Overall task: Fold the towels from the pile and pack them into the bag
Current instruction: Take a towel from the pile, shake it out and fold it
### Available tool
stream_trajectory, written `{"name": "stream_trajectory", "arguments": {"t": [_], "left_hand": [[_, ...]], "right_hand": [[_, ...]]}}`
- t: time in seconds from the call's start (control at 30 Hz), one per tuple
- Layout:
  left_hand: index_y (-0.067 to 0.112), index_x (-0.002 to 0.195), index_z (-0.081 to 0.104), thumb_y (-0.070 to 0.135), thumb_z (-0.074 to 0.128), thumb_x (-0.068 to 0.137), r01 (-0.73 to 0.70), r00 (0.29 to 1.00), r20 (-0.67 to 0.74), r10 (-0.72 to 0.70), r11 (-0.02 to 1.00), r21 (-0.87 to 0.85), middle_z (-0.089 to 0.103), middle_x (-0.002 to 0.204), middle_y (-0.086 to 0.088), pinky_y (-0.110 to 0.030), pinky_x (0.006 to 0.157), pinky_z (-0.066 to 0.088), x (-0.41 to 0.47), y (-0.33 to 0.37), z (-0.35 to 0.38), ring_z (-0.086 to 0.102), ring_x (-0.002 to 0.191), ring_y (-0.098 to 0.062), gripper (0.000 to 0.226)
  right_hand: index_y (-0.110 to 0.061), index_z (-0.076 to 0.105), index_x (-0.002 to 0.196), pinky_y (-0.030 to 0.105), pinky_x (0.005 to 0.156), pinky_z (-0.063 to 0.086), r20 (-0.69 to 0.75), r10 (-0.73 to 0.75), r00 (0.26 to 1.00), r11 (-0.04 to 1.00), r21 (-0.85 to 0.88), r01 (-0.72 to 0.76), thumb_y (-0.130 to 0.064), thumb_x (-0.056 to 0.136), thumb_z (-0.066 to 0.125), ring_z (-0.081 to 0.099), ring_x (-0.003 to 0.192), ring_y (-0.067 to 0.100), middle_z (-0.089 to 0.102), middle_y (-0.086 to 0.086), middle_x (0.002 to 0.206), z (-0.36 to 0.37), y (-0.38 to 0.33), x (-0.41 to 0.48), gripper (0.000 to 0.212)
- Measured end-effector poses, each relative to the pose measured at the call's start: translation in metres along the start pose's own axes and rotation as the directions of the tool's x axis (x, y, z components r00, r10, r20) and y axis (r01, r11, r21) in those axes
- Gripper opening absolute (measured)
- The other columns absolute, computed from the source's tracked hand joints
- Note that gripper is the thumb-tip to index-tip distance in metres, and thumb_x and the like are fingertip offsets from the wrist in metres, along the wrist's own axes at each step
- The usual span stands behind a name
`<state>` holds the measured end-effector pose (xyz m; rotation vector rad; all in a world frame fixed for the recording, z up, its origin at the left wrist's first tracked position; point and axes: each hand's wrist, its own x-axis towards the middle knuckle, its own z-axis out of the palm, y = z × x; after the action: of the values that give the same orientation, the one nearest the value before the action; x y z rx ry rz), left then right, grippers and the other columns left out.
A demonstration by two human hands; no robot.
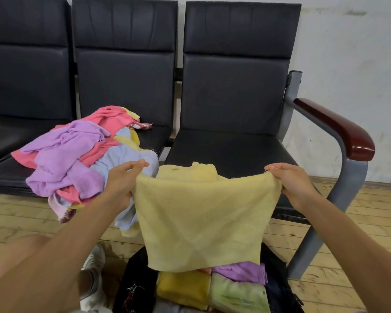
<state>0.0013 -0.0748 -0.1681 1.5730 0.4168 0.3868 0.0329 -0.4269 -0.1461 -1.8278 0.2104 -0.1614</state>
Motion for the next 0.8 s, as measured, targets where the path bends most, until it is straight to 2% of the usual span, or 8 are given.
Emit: {"name": "stream_trajectory", "arguments": {"t": [0.13,0.23,0.37,0.5,0.6,0.67,0.73,0.8], "left_hand": [[0.020,0.084,0.073,0.038,0.067,0.089,0.036,0.999,-0.041,-0.037,0.999,-0.014,0.030,0.056,0.004,-0.025,0.048,0.029,-0.003,0.000,-0.003,0.027,0.053,-0.011,0.020],[0.018,0.078,0.074,0.038,0.065,0.090,-0.077,0.997,-0.011,0.079,0.990,0.118,0.055,0.064,0.007,-0.018,0.057,0.038,-0.005,-0.001,-0.007,0.045,0.063,-0.008,0.024],[0.021,0.066,0.074,0.038,0.060,0.093,-0.299,0.950,0.072,0.304,0.818,0.492,0.071,0.072,-0.006,-0.022,0.063,0.038,-0.009,-0.002,-0.013,0.060,0.073,-0.021,0.035],[0.019,0.069,0.076,0.038,0.049,0.099,-0.313,0.948,0.216,0.232,0.795,0.520,0.060,0.054,-0.006,-0.023,0.054,0.031,-0.009,-0.001,-0.018,0.049,0.056,-0.013,0.045],[0.016,0.079,0.077,0.041,0.047,0.099,-0.319,0.938,0.311,0.154,0.735,0.598,0.073,0.081,-0.008,-0.026,0.067,0.041,-0.006,-0.001,-0.023,0.059,0.074,-0.020,0.044],[0.017,0.080,0.074,0.050,0.050,0.093,-0.333,0.924,0.366,0.112,0.708,0.623,0.072,0.085,-0.001,-0.027,0.076,0.045,-0.003,-0.002,-0.026,0.062,0.082,-0.019,0.043],[0.025,0.084,0.069,0.049,0.064,0.084,-0.362,0.899,0.432,0.079,0.688,0.629,0.065,0.084,0.012,-0.012,0.073,0.041,-0.004,0.000,-0.026,0.059,0.082,-0.006,0.025],[0.031,0.089,0.064,0.039,0.075,0.080,-0.468,0.856,0.508,0.092,0.555,0.688,0.061,0.085,0.017,-0.007,0.067,0.036,-0.005,0.002,-0.027,0.056,0.083,-0.005,0.016]], "right_hand": [[-0.020,0.073,0.095,0.037,0.093,0.048,0.068,-0.033,0.997,0.995,-0.093,0.040,-0.018,0.095,0.060,0.055,0.103,0.016,0.064,-0.001,0.105,-0.003,0.000,0.001,0.013],[-0.016,0.074,0.099,0.030,0.085,0.048,0.142,-0.048,0.989,0.987,-0.144,0.068,-0.018,0.092,0.064,0.057,0.101,0.014,0.066,-0.001,0.105,-0.008,-0.002,0.002,0.012],[-0.014,0.073,0.097,0.021,0.074,0.047,0.267,-0.065,0.962,0.943,-0.298,0.146,-0.013,0.085,0.073,0.059,0.094,0.011,0.066,-0.004,0.097,-0.013,-0.006,0.000,0.012],[-0.018,0.069,0.105,0.019,0.073,0.041,0.329,-0.132,0.935,0.750,-0.583,0.311,-0.020,0.078,0.081,0.057,0.096,0.010,0.059,-0.011,0.097,-0.007,-0.003,-0.001,0.030],[-0.024,0.059,0.114,0.021,0.083,0.034,0.355,-0.259,0.898,0.585,-0.682,0.438,-0.025,0.077,0.081,0.042,0.101,0.012,0.046,-0.006,0.107,-0.001,0.003,0.001,0.042],[-0.021,0.060,0.118,0.021,0.084,0.033,0.344,-0.310,0.887,0.572,-0.678,0.462,-0.023,0.080,0.078,0.036,0.100,0.011,0.044,0.002,0.117,0.003,0.007,0.004,0.042],[-0.019,0.063,0.115,0.021,0.083,0.033,0.310,-0.357,0.881,0.564,-0.681,0.467,-0.021,0.088,0.071,0.036,0.100,0.011,0.043,0.004,0.116,0.006,0.010,0.007,0.029],[-0.016,0.065,0.112,0.022,0.081,0.035,0.280,-0.368,0.887,0.543,-0.709,0.449,-0.020,0.095,0.061,0.038,0.098,0.014,0.042,0.004,0.109,0.005,0.013,0.010,0.018]]}}
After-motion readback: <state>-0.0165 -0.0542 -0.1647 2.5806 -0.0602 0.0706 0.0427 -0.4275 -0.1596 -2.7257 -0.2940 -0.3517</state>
